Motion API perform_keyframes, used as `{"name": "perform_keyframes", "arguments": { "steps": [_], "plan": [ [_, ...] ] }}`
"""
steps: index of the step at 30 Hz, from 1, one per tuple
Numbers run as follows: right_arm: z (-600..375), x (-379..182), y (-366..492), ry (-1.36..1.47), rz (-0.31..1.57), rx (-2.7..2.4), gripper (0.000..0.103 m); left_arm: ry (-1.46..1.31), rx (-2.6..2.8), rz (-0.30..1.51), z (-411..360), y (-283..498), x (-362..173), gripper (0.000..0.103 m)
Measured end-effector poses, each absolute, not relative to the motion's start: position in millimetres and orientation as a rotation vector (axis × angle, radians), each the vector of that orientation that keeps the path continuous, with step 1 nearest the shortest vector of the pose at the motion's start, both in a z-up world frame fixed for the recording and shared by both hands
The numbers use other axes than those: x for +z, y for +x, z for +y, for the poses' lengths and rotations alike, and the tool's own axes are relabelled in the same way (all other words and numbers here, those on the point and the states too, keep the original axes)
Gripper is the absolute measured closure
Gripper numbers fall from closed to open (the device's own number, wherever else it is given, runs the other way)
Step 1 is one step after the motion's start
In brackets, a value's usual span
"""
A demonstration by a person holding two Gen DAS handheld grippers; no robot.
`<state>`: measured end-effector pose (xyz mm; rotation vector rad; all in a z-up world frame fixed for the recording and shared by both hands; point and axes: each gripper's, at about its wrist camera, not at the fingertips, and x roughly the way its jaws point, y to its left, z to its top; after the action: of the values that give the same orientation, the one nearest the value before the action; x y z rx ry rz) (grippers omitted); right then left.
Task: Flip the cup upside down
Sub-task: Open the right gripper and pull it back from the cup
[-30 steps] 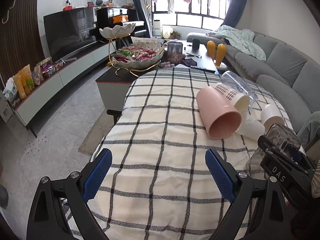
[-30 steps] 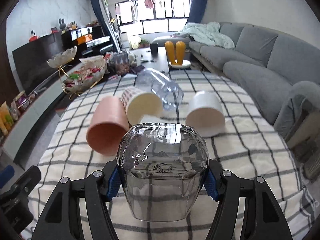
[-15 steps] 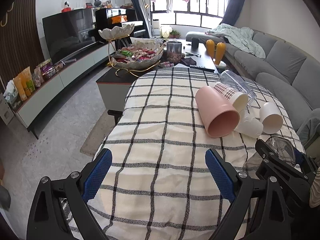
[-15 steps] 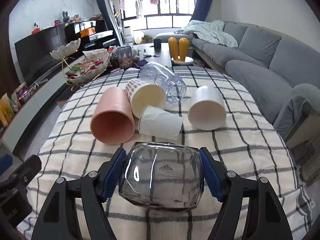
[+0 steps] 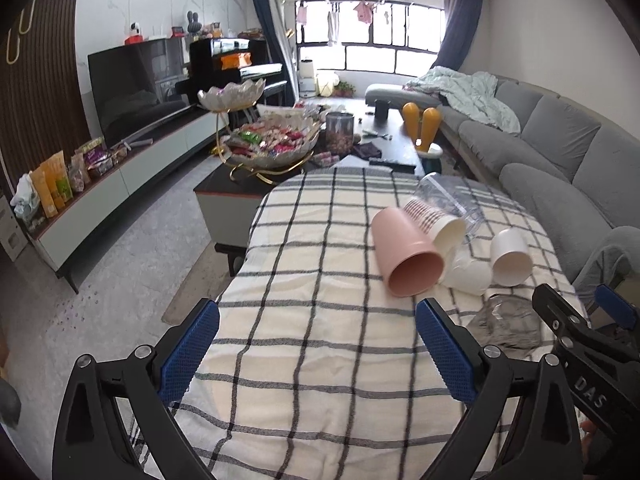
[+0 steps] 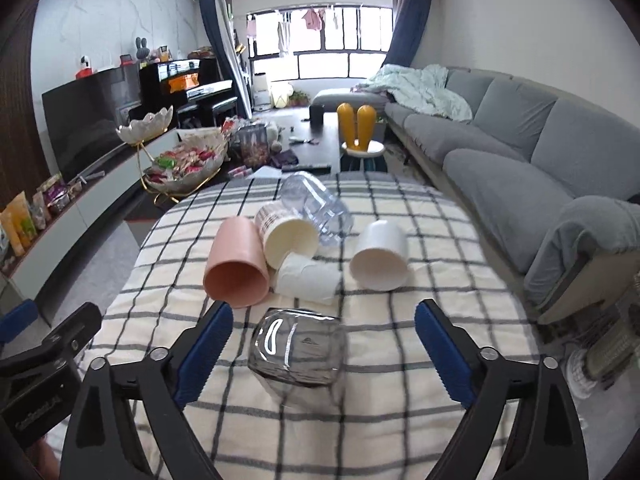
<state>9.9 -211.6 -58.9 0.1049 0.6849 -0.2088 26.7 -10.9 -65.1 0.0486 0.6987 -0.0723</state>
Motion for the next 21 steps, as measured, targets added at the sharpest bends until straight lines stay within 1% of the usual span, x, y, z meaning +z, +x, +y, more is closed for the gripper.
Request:
{"name": "perform_keyframes", "arguments": {
  "steps": [6,21],
  "plan": [
    [-225.6,-42.1,-9.3,0.111,0.681,-0.231,0.004,0.062,-0.115,0.666,-28.1,13.8,-46.4,0.000],
    [-245.6,-26.8,-32.6,0.167,0.635,-0.260,0.003,0.093,-0.138,0.639,-43.4,-3.1,-28.7,0.000]
  ]
}}
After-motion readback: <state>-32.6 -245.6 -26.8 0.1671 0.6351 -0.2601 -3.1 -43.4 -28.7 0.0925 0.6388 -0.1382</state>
